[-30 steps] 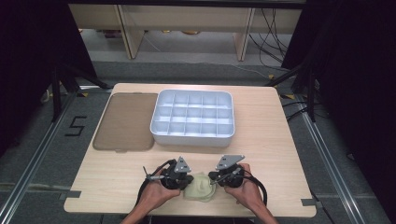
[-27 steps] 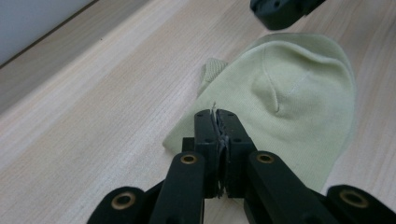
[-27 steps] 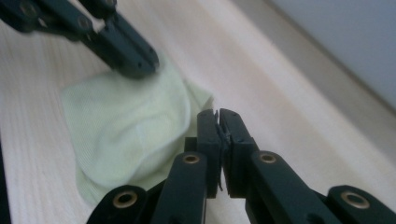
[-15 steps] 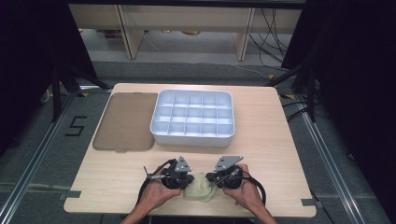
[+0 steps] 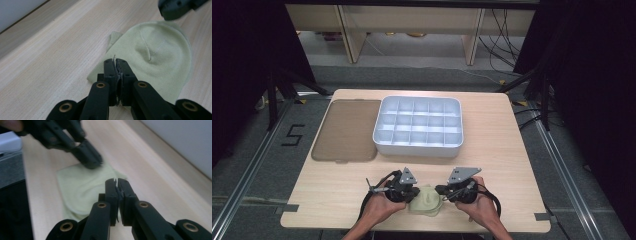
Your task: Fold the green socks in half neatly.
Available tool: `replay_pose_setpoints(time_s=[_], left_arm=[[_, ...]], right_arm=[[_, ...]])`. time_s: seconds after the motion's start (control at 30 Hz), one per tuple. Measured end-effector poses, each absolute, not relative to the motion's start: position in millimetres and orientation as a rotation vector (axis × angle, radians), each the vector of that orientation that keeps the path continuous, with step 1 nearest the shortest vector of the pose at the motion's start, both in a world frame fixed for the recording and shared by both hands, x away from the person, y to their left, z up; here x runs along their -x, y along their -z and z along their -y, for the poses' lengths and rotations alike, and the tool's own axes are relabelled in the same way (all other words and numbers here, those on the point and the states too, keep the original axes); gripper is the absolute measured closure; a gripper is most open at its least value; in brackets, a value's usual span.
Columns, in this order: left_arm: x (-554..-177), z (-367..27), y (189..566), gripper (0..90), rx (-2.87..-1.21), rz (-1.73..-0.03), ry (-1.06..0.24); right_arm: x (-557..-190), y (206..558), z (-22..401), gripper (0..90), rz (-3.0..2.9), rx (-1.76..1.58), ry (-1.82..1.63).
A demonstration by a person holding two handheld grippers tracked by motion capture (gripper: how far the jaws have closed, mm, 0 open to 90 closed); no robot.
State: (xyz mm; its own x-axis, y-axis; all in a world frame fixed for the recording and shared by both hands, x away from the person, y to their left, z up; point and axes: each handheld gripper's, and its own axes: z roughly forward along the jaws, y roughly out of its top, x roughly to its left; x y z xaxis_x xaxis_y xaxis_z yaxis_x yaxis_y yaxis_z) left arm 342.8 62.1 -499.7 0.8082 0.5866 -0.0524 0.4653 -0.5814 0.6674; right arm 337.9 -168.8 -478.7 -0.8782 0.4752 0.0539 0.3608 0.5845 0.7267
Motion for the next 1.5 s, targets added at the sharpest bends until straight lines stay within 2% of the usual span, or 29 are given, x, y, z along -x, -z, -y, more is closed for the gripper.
replay_pose_setpoints(time_s=[0.33, 0.63, 0.9, 1.17, 1.37, 1.4, 1.5], left_arm=[[-343, -64, 500, 86.3, -2.282, -0.771, -0.221], [-335, -71, 490, 86.4, -2.243, -0.759, -0.227], [-309, -80, 485, 86.2, -2.199, -0.749, -0.166], [-310, -71, 503, 85.6, -2.276, -0.72, -0.131], [-302, -83, 494, 75.2, -2.218, -0.769, -0.132], [-300, -85, 493, 70.1, -2.205, -0.789, -0.133], [-299, -95, 493, 62.2, -2.182, -0.835, -0.134]], right_arm=[[-332, 499, 170, 87.7, -2.747, -0.713, -1.087], [-331, 491, 174, 87.3, -2.731, -0.697, -1.119], [-329, 487, 175, 87.3, -2.71, -0.72, -1.135], [-329, 490, 171, 87.1, -2.723, -0.693, -1.131], [-329, 487, 174, 87.0, -2.707, -0.726, -1.135], [-328, 486, 175, 86.9, -2.699, -0.728, -1.145], [-328, 485, 175, 86.7, -2.703, -0.725, -1.154]])
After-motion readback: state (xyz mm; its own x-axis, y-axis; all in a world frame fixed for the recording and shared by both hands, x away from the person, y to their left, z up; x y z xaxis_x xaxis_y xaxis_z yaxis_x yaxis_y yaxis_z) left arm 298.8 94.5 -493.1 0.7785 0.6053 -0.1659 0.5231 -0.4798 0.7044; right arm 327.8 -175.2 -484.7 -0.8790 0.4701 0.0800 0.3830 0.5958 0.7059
